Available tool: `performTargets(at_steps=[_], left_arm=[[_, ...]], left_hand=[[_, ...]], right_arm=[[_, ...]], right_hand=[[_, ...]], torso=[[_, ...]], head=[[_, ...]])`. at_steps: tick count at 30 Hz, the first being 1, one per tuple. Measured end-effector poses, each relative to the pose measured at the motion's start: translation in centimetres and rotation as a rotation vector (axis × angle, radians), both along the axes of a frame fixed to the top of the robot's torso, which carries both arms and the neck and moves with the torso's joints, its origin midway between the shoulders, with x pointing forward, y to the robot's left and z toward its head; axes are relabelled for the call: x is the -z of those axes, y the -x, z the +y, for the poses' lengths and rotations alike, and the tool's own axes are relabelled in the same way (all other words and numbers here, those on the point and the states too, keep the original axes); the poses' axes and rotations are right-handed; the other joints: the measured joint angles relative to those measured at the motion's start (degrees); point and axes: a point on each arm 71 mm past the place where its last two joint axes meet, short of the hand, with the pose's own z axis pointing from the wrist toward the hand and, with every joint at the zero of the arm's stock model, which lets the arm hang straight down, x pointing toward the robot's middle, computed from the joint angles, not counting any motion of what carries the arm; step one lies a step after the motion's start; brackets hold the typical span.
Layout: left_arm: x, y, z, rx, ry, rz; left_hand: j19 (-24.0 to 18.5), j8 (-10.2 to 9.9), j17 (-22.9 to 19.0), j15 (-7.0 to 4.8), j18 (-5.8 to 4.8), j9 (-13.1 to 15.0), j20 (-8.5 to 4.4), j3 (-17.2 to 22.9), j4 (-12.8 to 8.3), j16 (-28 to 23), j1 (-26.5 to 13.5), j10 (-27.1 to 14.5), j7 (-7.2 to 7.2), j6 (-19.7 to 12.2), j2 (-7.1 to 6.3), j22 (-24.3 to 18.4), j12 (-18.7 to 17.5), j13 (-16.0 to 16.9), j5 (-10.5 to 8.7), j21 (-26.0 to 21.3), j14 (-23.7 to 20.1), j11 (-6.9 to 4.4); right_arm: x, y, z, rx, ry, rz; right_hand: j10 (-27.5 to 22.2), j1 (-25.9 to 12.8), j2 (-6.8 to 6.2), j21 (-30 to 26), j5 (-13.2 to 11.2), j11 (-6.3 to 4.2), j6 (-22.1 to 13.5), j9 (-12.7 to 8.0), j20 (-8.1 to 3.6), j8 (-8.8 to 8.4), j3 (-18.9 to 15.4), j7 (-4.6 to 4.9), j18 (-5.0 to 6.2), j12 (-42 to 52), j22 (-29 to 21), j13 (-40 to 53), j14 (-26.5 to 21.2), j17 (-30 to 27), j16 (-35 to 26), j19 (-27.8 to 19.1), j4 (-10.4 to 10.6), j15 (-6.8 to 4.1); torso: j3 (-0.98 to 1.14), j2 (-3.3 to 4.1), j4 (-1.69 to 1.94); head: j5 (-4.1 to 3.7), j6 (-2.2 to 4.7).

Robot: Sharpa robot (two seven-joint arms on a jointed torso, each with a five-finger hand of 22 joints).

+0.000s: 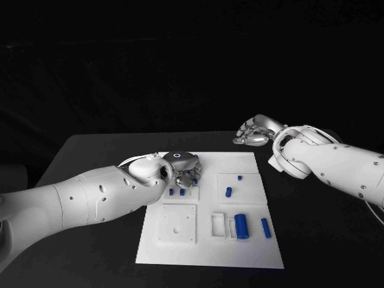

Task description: Assemble the parts on the task board

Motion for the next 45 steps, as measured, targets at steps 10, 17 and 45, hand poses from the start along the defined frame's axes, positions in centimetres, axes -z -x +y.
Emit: performTargets(at_steps=[10, 17, 45], left_arm=[[0.1, 0.1, 0.2, -0.003, 0.011, -0.008], [0.2, 0.2, 0.9, -0.016, 0.039, -0.025], [-1.6, 1.0, 5.5, -0.109, 0.187, 0.009]], left_hand=[[0.2, 0.36, -0.09, -0.01, 0.0, -0.09, -0.19, 0.37, -0.71, 0.0, 0.17, 0.58, -0.2, 0.35, 0.87, -0.01, -0.01, -0.03, -0.22, 0.0, 0.2, -0.17], [0.53, 0.64, -0.12, -0.3, 0.0, -0.1, -0.33, 0.53, -1.02, 0.22, 0.18, 1.02, -0.33, 0.48, 0.88, -0.01, -0.09, 0.03, -0.43, 0.25, 0.5, -0.2], [1.22, 0.75, -0.2, -0.31, -0.01, -0.41, -0.41, 0.77, -1.09, 0.44, 0.25, 1.4, -0.3, 0.89, 0.77, 0.02, -0.12, -0.02, -0.36, 0.47, 1.31, -0.21]], right_arm=[[0.0, 0.0, 0.0, 0.0, -0.001, 0.0], [0.0, -0.1, 0.0, 0.001, 0.0, -0.001], [0.0, -0.1, -0.5, 0.008, 0.0, -0.001]], right_hand=[[0.0, 0.23, -0.23, -0.23, 0.22, 0.0, 0.0, -0.06, 0.2, 0.0, 0.0, 0.0, -0.01, -0.22, 0.01, -0.33, -0.19, -0.07, -0.22, -0.2, 0.0, 0.19], [0.0, 0.23, -0.23, -0.23, 0.22, 0.0, 0.01, -0.06, 0.21, 0.0, 0.0, -0.01, -0.01, -0.22, 0.01, -0.52, -0.19, -0.14, -0.22, -0.2, 0.0, 0.19], [0.0, 0.46, 0.0, -0.44, 0.44, 0.0, 0.02, -0.16, 0.2, 0.0, -0.15, -0.01, -0.01, -0.22, 0.02, -0.98, -0.18, -0.2, -0.43, -0.2, -0.16, 0.18]], torso=[[0.0, 0.01, 0.0], [-0.02, 0.01, -0.02], [0.0, -0.08, 0.12]], head=[[0.03, 0.05], [0.05, 0.19], [0.35, 0.58]])
